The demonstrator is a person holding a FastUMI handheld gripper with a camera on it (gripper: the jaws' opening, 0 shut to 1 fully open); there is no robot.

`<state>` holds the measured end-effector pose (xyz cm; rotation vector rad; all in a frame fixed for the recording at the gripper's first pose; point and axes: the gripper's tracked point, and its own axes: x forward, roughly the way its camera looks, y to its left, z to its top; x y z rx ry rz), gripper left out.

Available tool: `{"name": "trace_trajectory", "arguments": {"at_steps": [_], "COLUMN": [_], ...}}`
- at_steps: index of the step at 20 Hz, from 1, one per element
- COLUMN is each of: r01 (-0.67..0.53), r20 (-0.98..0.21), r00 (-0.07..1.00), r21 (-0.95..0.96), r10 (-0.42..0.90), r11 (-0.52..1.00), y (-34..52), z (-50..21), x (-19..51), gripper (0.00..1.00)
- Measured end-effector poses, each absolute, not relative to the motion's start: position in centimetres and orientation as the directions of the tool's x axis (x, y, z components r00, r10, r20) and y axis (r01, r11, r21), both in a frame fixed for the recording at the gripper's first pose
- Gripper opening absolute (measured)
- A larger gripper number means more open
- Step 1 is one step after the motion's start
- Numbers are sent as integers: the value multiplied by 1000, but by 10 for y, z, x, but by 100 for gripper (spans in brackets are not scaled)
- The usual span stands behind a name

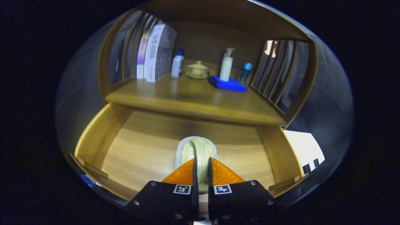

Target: Pull open the drawer, take out the items inside it, and place them on the countertop above the cabinet.

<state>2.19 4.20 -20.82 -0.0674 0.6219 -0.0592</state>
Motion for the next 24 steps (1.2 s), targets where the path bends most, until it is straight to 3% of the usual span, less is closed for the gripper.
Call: {"name": "trace_trajectory", "arguments": {"at_steps": [6,11,16,24], "r01": [132,117,89,2], "r20": [-446,-353,-323,-374], "r00": [887,931,944,927], "r21": [2,64,43,-88], "r10": [-117,-87,-70,-35], "r11": [991,991,995,996], "y": [24,26,26,43], "z": [-139,-119,-120,-145], "x": [60,119,168,210], "gripper": [12,12,12,13]}}
